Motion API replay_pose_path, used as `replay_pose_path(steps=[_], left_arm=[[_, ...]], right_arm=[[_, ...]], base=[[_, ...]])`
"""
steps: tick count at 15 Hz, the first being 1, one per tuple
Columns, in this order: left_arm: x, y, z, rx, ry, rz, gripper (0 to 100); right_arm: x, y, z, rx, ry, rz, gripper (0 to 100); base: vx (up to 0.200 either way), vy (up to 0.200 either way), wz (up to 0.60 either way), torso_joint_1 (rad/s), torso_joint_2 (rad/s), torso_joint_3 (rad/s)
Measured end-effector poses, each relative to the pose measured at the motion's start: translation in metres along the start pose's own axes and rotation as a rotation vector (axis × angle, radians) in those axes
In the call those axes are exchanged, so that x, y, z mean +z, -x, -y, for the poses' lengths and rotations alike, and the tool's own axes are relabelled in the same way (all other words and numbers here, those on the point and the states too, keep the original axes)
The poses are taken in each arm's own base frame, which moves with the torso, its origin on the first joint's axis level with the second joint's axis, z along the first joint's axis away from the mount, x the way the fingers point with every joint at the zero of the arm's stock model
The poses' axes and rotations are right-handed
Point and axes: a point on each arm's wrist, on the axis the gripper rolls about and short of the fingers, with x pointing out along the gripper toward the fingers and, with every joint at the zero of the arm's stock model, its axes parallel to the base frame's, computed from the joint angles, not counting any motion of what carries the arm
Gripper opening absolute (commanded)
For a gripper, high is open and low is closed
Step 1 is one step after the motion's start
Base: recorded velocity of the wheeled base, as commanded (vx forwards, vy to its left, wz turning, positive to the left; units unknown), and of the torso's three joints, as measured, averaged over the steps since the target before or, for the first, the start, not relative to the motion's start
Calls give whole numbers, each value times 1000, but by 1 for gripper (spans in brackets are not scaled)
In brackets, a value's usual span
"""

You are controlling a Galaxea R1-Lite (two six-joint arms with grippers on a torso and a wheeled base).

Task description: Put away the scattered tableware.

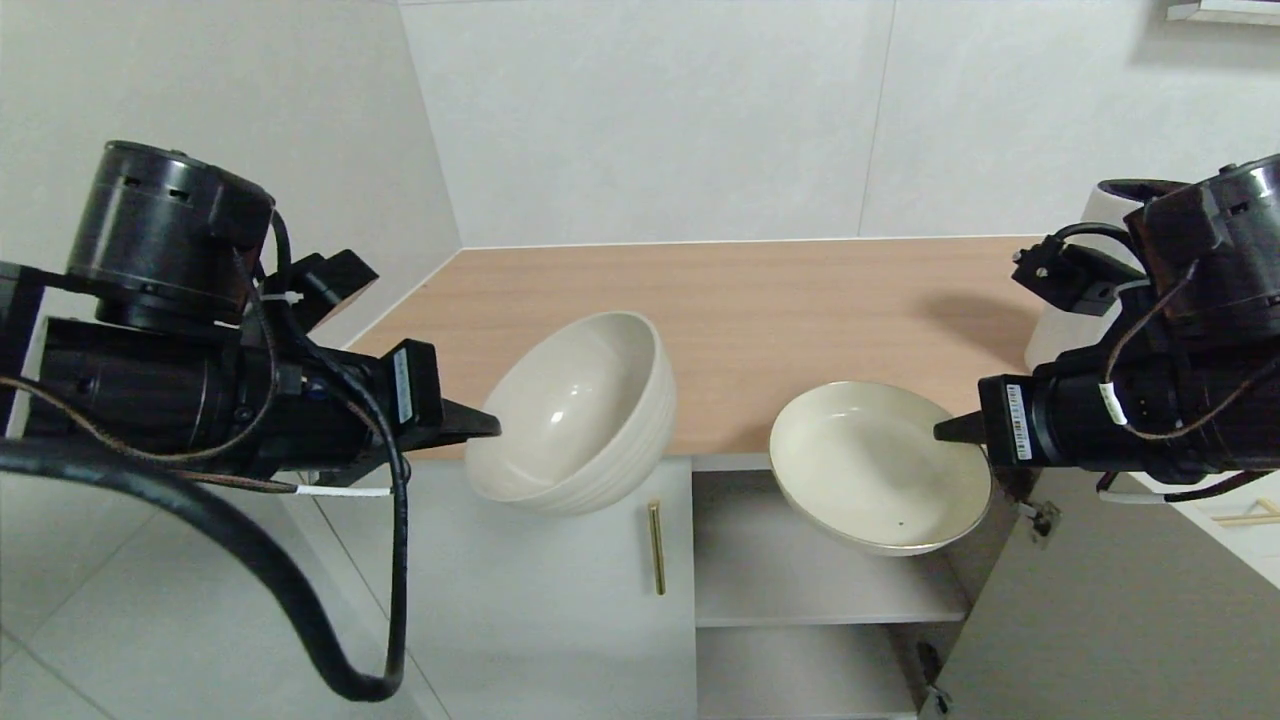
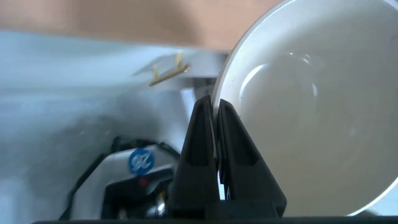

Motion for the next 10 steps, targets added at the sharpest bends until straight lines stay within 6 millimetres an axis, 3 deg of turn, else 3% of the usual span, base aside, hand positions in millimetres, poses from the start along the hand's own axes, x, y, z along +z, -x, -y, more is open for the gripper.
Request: replay_pose_path(steps=[3, 10], left_arm=[[-9, 2, -2, 31, -60, -70, 0], [-16, -1, 1, 26, -87, -112, 0]], right_arm=[[-7, -3, -1, 26, 44, -35, 0], [-17, -12, -5, 37, 67, -84, 0]], base=[[0, 0, 0, -73, 171, 99], [0, 0, 0, -156, 436, 279]])
